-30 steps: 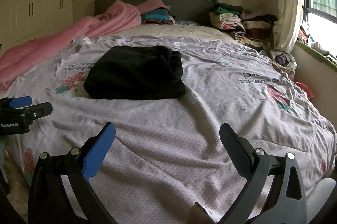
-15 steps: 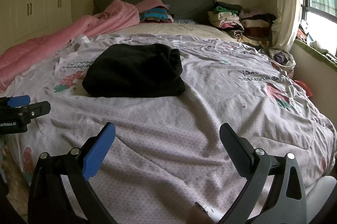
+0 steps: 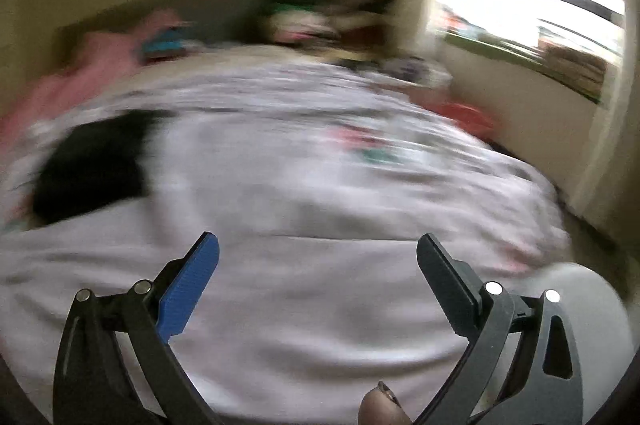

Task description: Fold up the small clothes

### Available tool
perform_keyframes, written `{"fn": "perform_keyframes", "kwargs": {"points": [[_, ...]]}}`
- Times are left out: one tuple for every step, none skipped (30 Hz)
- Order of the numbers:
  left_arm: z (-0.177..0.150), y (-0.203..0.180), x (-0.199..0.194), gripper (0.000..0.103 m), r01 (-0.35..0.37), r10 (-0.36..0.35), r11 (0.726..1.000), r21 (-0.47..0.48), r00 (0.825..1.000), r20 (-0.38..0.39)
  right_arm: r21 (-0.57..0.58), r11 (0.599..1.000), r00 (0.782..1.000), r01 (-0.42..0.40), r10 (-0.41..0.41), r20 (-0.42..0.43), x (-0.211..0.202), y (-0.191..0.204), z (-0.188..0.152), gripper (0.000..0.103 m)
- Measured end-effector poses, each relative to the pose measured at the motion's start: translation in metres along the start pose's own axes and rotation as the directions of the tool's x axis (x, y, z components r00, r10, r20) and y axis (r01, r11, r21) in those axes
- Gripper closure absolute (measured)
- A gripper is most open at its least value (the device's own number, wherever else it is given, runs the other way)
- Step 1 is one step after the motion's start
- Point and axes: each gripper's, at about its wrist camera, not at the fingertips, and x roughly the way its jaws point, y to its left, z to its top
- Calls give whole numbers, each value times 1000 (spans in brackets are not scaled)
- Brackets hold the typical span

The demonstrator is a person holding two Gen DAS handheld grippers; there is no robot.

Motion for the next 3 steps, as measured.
{"fn": "perform_keyframes", "kwargs": {"points": [[8, 15, 2, 9, -33, 33, 999, -9, 999, 5, 35, 994, 995, 99, -98, -17, 7, -34, -2, 4], [23, 47, 6, 9, -105, 105, 994, -26, 994, 15, 72, 979, 982, 189, -186, -43, 13, -66, -5, 4], [32, 66, 7, 9, -153, 154, 987, -41, 988, 27, 111, 960, 966, 257, -250, -74, 18, -96, -8, 4]]}}
